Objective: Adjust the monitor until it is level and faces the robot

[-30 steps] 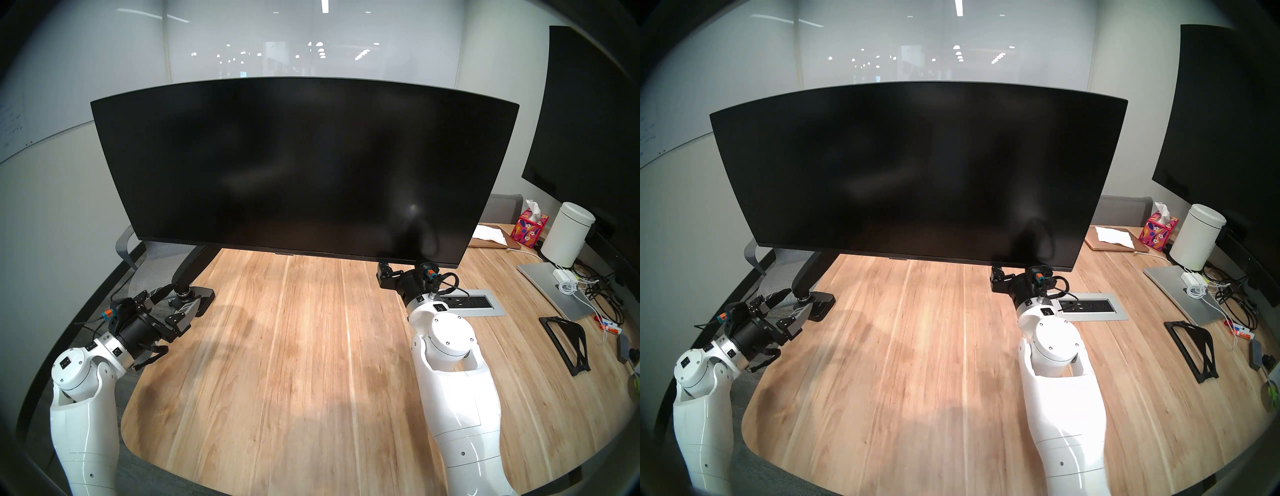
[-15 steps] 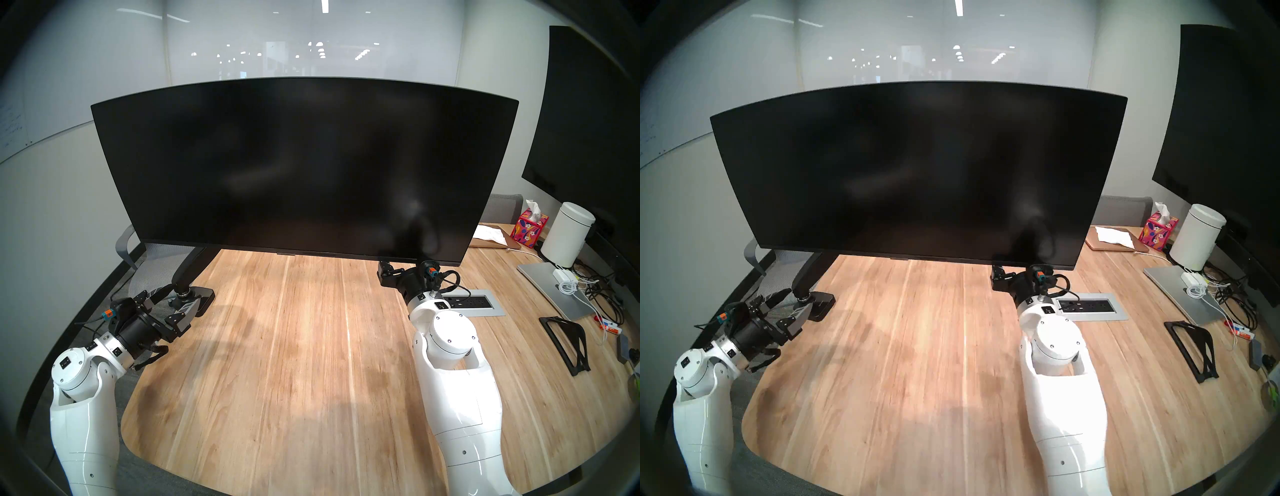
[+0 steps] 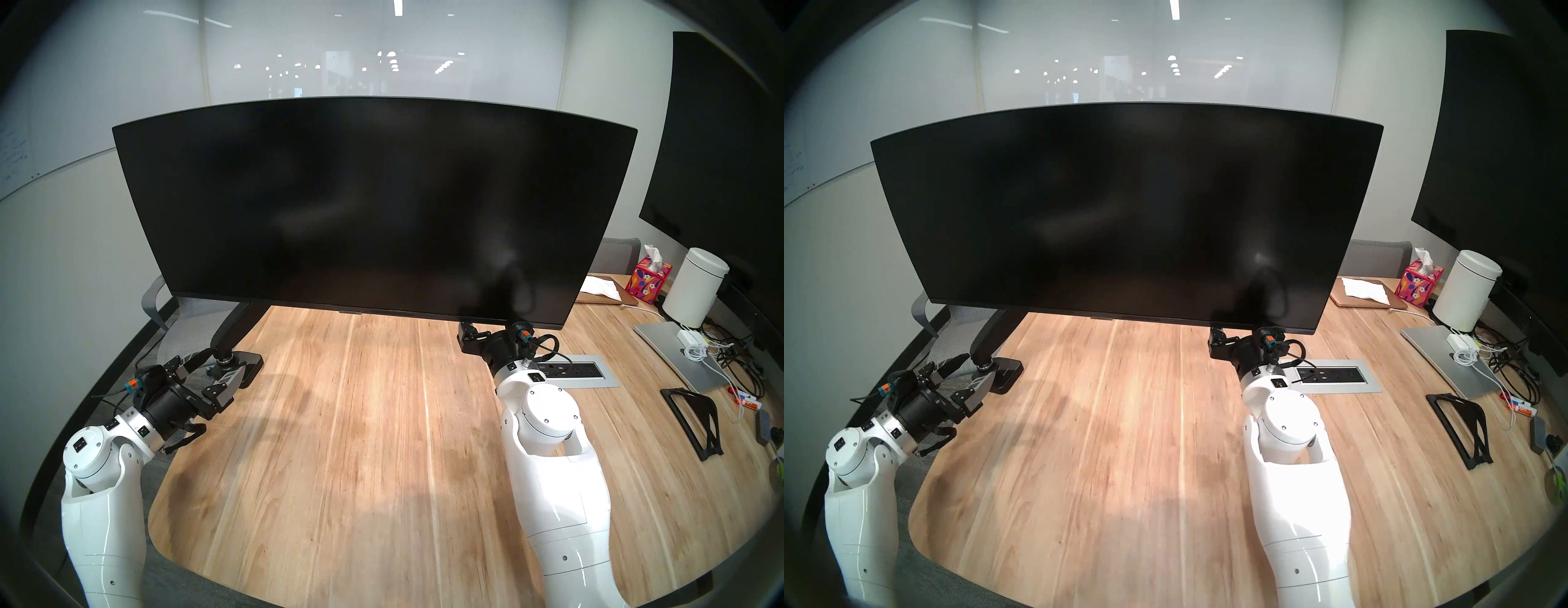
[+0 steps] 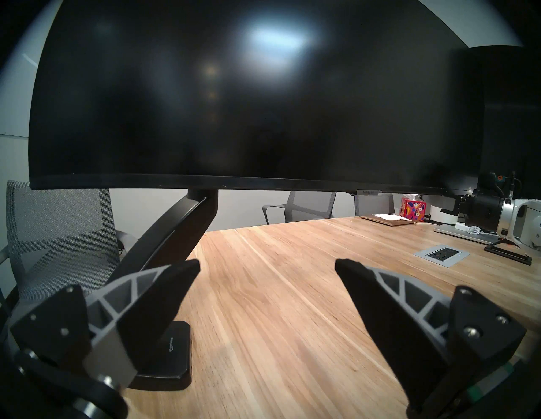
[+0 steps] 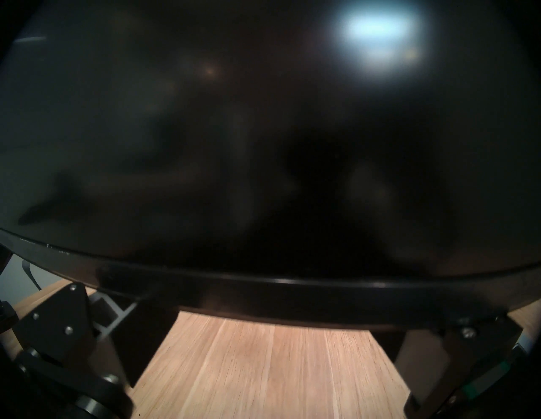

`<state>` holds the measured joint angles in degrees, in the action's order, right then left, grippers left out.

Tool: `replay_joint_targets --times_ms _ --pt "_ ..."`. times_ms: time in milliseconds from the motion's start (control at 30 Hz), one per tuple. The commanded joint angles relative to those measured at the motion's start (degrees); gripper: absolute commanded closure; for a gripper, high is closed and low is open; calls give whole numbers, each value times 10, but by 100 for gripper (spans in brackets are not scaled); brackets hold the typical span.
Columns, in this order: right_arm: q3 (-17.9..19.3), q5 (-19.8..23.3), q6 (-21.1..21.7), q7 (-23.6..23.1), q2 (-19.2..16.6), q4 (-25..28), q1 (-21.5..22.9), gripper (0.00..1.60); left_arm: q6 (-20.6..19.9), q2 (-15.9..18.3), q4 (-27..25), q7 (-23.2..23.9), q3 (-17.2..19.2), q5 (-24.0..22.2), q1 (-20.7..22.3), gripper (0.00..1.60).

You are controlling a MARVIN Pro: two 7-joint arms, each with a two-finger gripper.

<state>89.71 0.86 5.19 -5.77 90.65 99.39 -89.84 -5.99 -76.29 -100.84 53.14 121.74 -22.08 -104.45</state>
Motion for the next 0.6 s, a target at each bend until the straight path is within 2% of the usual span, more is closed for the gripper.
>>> replay_joint_targets --times_ms 0,567 --pt "-4 0 -16 5 8 22 6 0 0 -2 -9 -1 0 0 -1 0" --pt "-10 0 -23 10 12 11 -8 0 0 -2 -9 -1 0 0 -1 0"
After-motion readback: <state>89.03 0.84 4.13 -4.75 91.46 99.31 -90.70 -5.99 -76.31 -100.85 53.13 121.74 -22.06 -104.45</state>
